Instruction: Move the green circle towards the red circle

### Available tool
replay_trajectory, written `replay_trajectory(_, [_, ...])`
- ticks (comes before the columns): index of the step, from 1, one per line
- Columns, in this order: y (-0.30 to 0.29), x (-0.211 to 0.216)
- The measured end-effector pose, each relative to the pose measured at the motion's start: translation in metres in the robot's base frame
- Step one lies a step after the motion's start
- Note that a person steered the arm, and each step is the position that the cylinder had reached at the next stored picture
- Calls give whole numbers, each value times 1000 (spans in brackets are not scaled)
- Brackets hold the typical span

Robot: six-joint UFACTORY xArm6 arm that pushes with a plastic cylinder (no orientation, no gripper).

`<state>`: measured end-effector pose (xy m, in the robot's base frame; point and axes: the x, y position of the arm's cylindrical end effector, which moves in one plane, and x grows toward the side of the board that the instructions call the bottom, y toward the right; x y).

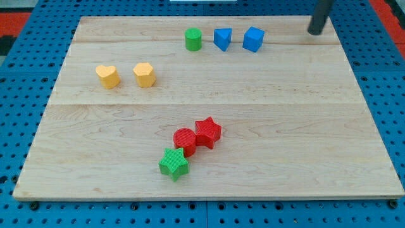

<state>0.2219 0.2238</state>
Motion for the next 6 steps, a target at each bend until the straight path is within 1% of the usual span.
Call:
replay_trajectory(1, [-86,-16])
replay_trajectory(2, [-152,-10])
replay_trajectory(3, [-193,19])
replay_trajectory(4, [-231,36])
replay_trajectory(5, [-234,31])
replay_trajectory(6, [-265,20])
